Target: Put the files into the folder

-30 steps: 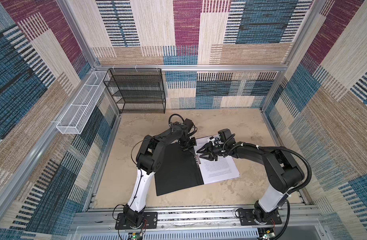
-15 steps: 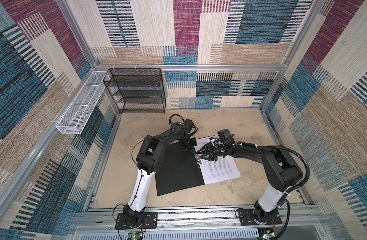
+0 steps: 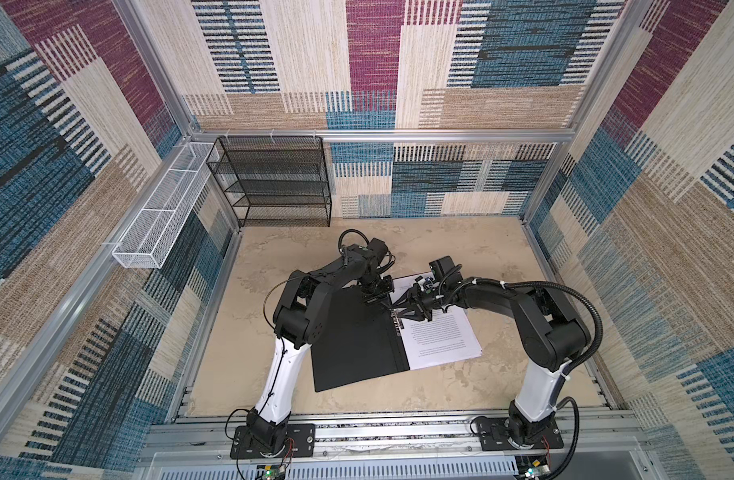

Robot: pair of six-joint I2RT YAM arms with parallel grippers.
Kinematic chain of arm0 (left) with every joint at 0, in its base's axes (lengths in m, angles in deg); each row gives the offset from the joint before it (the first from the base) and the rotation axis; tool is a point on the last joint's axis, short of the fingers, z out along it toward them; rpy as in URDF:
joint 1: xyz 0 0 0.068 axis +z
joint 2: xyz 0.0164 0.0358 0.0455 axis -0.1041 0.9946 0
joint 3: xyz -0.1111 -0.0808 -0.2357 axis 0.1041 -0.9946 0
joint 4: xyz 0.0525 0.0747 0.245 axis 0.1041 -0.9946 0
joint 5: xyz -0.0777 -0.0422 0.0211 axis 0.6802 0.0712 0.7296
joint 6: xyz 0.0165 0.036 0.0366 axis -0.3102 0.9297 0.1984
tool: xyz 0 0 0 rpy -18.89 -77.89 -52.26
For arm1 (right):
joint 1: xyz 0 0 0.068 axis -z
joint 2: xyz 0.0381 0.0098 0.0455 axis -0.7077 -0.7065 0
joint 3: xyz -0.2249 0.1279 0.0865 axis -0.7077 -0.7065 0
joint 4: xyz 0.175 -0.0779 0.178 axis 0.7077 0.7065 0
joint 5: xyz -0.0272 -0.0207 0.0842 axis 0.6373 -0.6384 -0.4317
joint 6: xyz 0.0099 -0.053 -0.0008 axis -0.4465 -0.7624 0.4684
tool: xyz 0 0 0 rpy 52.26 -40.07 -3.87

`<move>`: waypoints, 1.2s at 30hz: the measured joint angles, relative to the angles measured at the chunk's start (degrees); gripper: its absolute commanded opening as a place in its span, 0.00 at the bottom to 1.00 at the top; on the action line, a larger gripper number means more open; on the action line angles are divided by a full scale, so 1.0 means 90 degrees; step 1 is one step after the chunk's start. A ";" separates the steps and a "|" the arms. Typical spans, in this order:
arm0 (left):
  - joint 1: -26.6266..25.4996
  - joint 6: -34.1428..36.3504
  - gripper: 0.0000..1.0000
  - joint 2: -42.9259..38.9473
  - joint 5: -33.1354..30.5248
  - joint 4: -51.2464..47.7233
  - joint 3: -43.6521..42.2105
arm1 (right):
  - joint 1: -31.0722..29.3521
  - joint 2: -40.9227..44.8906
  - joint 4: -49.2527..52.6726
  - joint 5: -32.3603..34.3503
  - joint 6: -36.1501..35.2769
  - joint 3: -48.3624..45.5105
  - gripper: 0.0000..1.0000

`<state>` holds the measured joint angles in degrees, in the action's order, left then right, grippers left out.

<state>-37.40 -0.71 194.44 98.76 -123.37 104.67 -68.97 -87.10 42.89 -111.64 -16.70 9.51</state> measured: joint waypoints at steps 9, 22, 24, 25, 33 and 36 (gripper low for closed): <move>0.0002 -0.0019 0.00 -0.0002 0.0007 0.0032 -0.0029 | 0.0000 -0.0124 0.0051 -0.0119 0.0005 0.0034 0.34; 0.0005 -0.0022 0.00 -0.0007 0.0010 0.0036 -0.0036 | 0.0000 -0.0146 0.0019 -0.0170 0.0070 -0.0032 0.25; 0.0007 -0.0022 0.00 -0.0007 0.0015 0.0036 -0.0036 | 0.0000 -0.0148 0.0015 -0.0177 0.0070 -0.0032 0.24; 0.0010 -0.0022 0.00 -0.0007 0.0015 0.0036 -0.0036 | 0.0000 -0.0148 0.0015 -0.0194 0.0070 -0.0032 0.24; 0.0029 -0.0027 0.00 -0.0007 0.0046 0.0058 -0.0061 | 0.0000 -0.0153 0.0012 -0.0352 -0.0007 -0.0041 0.17; 0.0034 -0.0027 0.00 -0.0007 0.0066 0.0063 -0.0066 | 0.0000 -0.0155 0.0015 -0.0386 -0.0036 -0.0041 0.16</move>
<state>-37.09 -0.95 194.38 99.35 -122.81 104.08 -68.97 -88.50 43.02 -115.12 -17.03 9.14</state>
